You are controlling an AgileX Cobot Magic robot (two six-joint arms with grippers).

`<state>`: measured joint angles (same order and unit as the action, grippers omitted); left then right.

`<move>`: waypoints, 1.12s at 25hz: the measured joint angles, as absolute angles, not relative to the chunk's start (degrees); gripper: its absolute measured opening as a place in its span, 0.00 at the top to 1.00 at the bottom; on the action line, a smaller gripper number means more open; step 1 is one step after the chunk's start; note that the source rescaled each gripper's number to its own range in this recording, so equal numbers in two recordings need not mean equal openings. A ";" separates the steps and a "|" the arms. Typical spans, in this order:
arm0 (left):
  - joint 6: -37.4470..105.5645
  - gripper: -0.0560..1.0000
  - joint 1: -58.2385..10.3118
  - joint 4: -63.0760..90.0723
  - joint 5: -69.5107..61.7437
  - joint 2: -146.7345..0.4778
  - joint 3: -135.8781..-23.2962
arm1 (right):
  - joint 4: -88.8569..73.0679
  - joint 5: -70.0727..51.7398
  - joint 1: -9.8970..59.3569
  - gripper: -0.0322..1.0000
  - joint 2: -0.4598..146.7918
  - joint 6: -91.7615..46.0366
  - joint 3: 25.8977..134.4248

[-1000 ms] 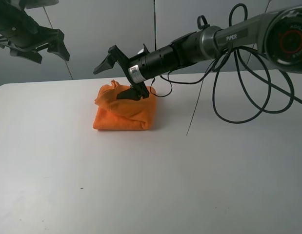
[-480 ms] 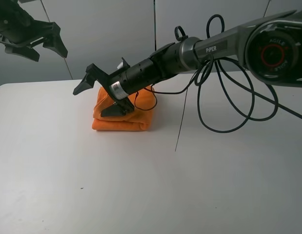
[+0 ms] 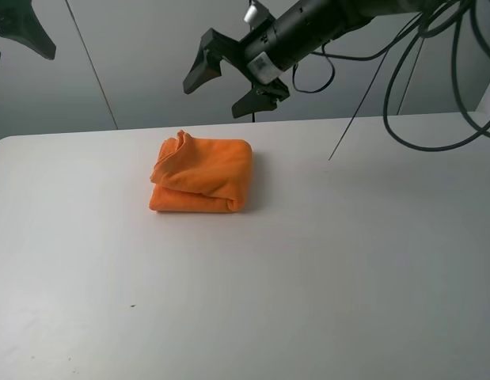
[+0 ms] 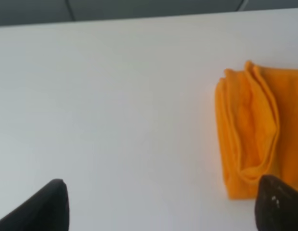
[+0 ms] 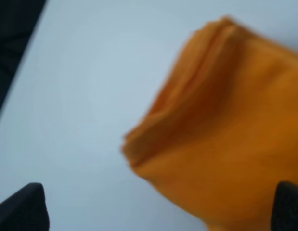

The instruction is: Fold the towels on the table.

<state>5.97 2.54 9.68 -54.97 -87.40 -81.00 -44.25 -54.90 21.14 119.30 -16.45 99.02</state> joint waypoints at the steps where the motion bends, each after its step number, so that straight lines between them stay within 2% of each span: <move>1: 5.97 0.01 4.49 10.39 -55.55 -85.62 -78.90 | -37.37 -55.59 19.42 0.00 116.71 -13.81 98.66; 5: 6.06 0.01 11.61 12.33 -54.53 -75.61 -68.51 | -13.31 -57.13 14.59 0.00 104.25 -5.38 93.10; 8: 6.06 0.01 13.91 12.73 -54.53 -66.58 -62.20 | -3.00 -59.69 13.67 0.00 93.36 -2.40 87.12; 20: 6.17 0.01 14.15 9.93 -64.71 -31.76 -48.73 | 3.42 -61.76 13.67 0.00 42.52 -1.42 56.44; 28: 7.68 0.01 14.15 13.21 -66.63 -13.08 -36.11 | 3.42 -64.49 13.67 0.00 11.72 -2.58 43.35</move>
<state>7.68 14.15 13.21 -66.63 -13.08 -36.11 3.42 -64.49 13.67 11.72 -2.58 43.35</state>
